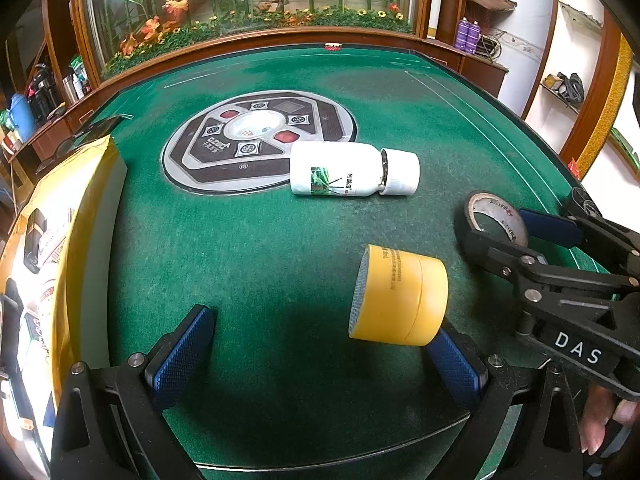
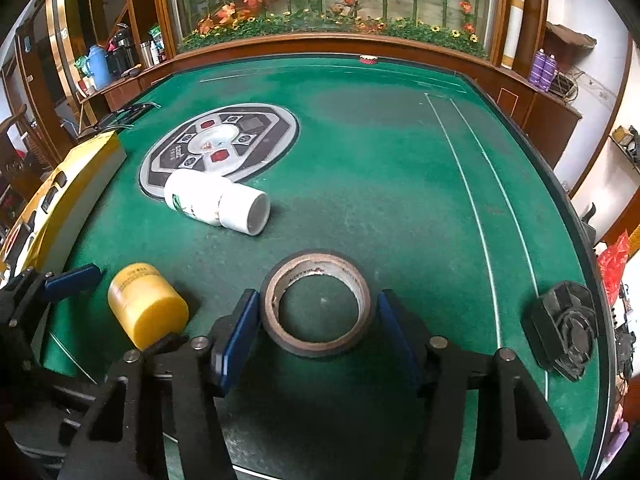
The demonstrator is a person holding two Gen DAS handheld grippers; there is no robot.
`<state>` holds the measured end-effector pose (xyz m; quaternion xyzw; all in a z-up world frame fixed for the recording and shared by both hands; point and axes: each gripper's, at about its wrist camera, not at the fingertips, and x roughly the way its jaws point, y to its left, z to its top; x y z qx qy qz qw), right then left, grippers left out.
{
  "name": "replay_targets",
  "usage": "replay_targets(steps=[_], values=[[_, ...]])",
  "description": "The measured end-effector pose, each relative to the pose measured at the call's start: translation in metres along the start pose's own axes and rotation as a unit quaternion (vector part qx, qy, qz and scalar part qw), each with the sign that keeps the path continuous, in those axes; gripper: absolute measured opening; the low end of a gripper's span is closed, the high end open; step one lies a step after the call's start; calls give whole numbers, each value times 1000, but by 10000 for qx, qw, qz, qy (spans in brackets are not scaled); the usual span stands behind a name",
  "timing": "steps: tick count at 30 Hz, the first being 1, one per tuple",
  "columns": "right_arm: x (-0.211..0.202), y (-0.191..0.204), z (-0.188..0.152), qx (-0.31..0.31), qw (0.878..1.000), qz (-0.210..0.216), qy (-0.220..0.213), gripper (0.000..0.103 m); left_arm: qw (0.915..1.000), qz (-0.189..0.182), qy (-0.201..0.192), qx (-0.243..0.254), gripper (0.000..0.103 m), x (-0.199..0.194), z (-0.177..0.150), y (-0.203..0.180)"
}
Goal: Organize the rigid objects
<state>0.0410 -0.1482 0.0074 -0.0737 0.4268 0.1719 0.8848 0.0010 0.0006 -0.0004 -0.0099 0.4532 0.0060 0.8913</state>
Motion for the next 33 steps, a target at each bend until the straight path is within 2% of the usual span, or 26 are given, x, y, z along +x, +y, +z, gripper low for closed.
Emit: replay_targets(steps=[6, 9, 13, 20, 25, 33], values=[[4, -2, -3, -6, 10000, -26, 75, 59, 10000, -10, -40, 5, 103, 0, -1, 0], [5, -2, -3, 2, 10000, -25, 79, 63, 10000, -8, -39, 5, 103, 0, -1, 0], [3, 0, -1, -60, 10000, -66, -6, 75, 10000, -9, -39, 5, 103, 0, -1, 0], [3, -3, -1, -14, 10000, -92, 6, 77, 10000, -7, -37, 6, 103, 0, -1, 0], [8, -6, -1, 67, 9999, -27, 120, 82, 10000, -8, -38, 8, 103, 0, -1, 0], [8, -7, -2, 82, 9999, -30, 123, 83, 10000, -7, -37, 7, 103, 0, 0, 0]])
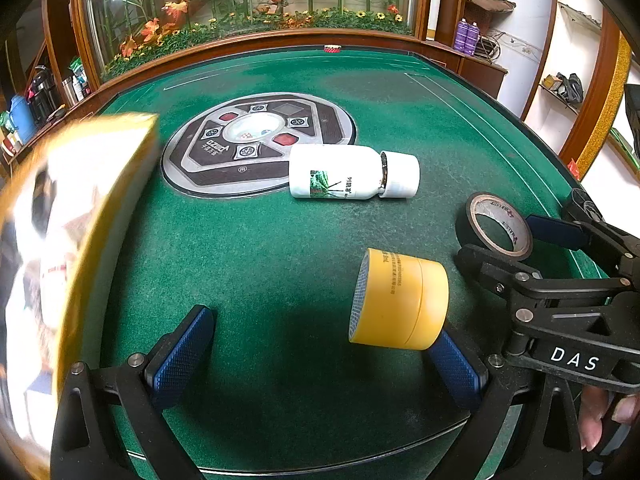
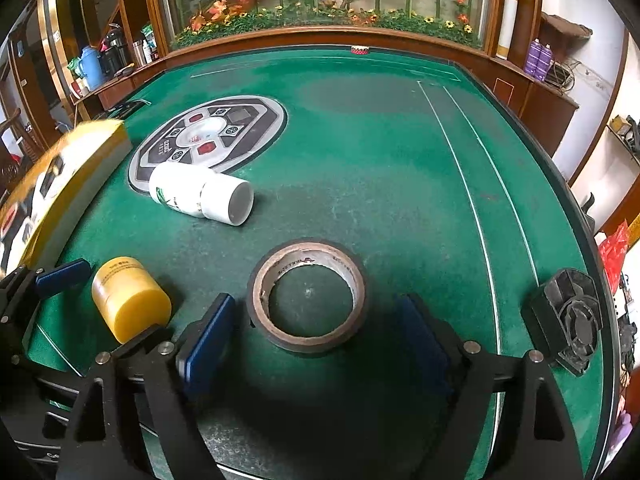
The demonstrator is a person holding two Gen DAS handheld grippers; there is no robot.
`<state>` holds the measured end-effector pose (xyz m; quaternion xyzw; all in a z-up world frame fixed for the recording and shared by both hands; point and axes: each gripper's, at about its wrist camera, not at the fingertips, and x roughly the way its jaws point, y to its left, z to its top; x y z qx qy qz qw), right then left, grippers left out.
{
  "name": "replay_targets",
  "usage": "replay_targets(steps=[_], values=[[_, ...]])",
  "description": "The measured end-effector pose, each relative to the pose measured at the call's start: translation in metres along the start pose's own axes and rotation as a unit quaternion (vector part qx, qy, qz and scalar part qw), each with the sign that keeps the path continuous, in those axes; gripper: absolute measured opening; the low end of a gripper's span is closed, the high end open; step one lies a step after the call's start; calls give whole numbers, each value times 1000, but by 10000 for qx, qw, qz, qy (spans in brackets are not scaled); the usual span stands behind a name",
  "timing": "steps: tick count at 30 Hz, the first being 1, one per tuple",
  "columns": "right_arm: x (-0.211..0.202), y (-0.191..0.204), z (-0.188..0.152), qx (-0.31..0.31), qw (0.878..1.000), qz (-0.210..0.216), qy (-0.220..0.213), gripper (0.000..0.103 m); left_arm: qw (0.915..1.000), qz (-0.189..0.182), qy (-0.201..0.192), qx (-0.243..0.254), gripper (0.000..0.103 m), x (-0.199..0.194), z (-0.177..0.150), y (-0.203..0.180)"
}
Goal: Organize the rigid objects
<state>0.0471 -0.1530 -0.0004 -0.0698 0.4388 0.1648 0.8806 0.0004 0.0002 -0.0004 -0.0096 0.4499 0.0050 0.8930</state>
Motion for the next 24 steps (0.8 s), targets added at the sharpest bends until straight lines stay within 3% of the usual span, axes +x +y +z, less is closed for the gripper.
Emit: replay_targets(steps=[24], values=[[0, -1, 0, 6, 10000, -12, -5, 86, 10000, -2, 2, 6, 103, 1, 0, 1]])
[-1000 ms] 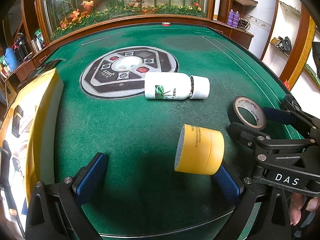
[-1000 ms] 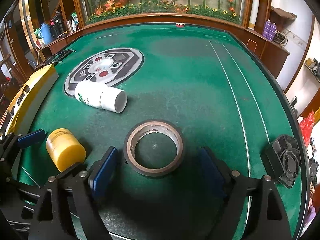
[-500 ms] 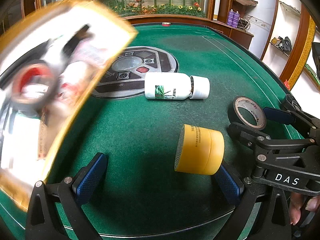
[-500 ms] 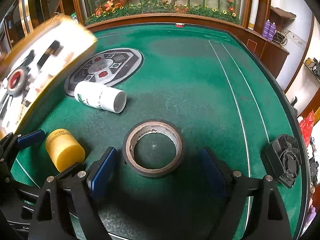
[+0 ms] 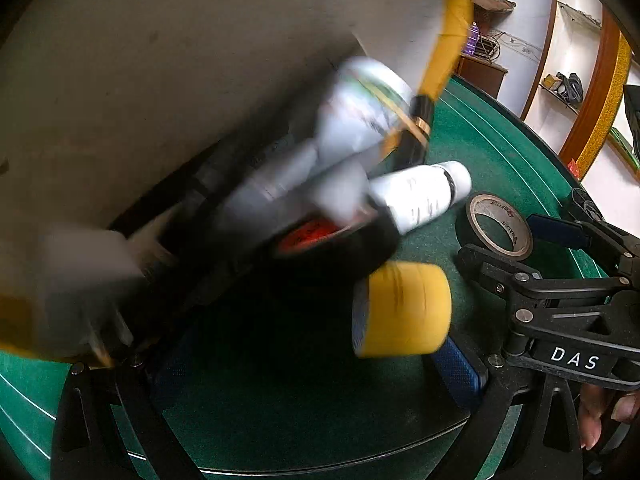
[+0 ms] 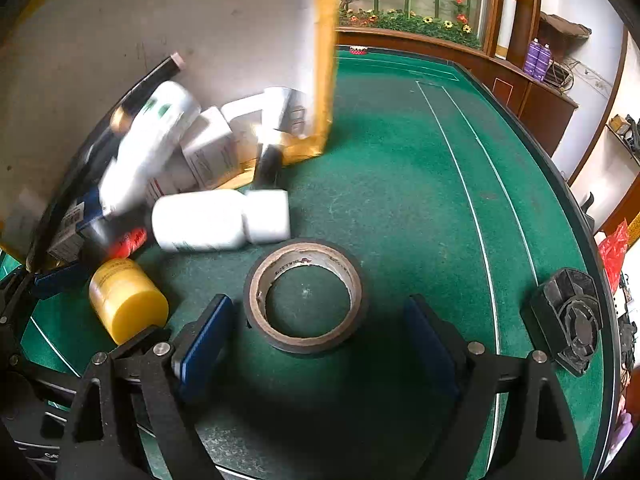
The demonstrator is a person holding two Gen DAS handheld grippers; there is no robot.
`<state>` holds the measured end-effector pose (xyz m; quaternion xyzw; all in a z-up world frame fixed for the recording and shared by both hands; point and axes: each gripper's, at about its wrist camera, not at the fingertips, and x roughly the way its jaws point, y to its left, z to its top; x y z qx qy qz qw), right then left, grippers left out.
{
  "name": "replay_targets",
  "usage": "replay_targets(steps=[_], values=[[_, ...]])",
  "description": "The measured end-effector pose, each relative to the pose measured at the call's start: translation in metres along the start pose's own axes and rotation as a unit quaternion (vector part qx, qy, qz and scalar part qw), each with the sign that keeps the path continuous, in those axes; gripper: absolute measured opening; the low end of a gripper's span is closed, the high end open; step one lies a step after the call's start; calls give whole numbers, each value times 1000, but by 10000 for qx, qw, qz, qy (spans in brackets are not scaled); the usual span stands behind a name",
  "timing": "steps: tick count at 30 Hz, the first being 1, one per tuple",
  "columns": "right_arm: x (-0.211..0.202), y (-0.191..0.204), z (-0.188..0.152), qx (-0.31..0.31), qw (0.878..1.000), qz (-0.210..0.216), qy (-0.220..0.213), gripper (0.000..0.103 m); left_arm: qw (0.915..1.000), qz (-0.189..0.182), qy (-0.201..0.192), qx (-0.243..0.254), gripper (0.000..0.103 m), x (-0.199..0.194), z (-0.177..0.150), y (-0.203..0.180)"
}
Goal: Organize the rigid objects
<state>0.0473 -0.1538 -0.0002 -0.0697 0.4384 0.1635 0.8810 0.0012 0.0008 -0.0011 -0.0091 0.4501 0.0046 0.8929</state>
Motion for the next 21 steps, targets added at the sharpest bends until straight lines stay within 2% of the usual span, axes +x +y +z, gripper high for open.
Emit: replay_targets(steps=[21], values=[[-1, -5, -1, 18, 10000, -18, -13, 88, 10000, -5, -3, 0, 103, 4, 1, 2]])
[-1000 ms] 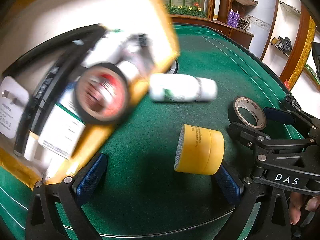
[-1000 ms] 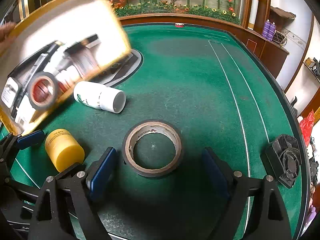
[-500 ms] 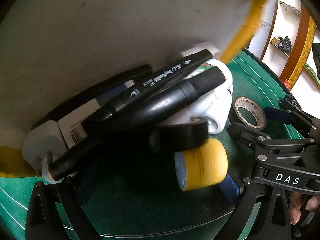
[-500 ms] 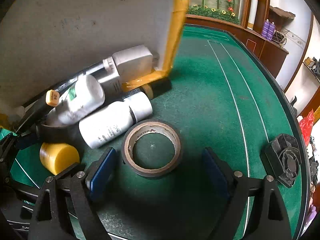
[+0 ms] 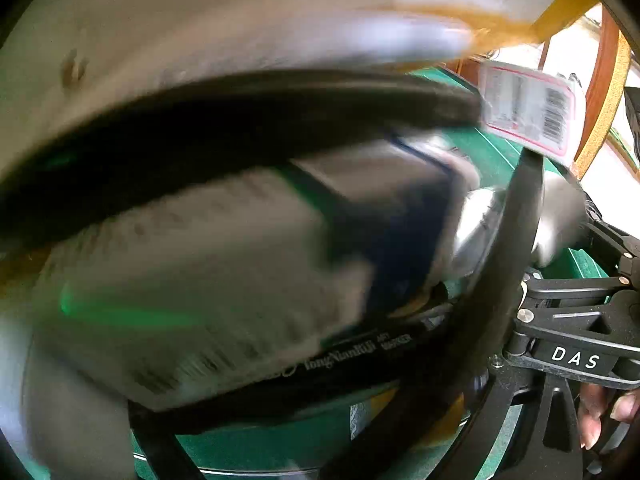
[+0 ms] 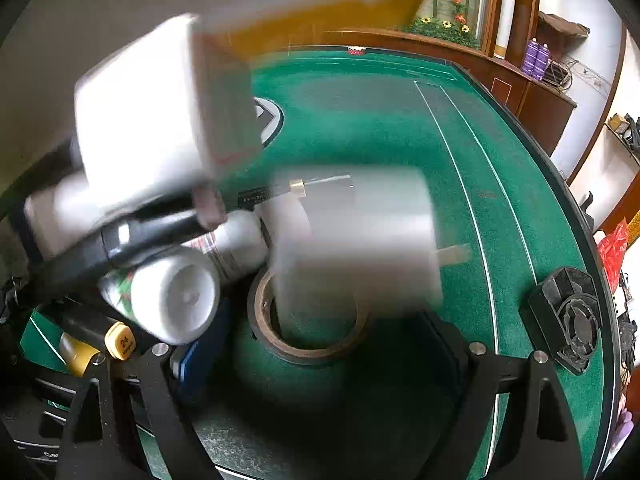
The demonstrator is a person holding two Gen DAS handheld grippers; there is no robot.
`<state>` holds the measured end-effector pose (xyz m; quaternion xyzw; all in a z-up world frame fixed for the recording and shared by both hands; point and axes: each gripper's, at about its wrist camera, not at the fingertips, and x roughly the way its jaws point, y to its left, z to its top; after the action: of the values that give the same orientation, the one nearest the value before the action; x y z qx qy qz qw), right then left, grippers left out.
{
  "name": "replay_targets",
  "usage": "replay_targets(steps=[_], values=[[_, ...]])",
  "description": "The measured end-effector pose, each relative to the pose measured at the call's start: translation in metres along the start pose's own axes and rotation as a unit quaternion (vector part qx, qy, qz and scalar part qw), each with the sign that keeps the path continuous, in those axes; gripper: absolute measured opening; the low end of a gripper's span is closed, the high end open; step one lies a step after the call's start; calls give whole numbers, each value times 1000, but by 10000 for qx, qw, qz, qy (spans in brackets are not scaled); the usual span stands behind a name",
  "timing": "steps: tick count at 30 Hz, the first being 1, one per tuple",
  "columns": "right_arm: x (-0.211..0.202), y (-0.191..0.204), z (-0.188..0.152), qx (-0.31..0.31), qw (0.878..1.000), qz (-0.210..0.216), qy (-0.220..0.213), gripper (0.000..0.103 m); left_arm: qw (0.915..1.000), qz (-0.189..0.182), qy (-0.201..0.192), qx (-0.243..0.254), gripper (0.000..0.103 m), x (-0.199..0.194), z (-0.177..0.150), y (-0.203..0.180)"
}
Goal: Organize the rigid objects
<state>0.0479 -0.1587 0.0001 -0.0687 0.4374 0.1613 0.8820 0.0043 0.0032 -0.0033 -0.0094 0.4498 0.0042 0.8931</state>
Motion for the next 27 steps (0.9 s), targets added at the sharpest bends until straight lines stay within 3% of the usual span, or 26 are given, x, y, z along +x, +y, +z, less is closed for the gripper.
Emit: replay_targets(steps=[27], values=[[2, -2, -3, 21, 10000, -32, -9, 90, 10000, 1, -21, 13, 103, -2, 2, -2]])
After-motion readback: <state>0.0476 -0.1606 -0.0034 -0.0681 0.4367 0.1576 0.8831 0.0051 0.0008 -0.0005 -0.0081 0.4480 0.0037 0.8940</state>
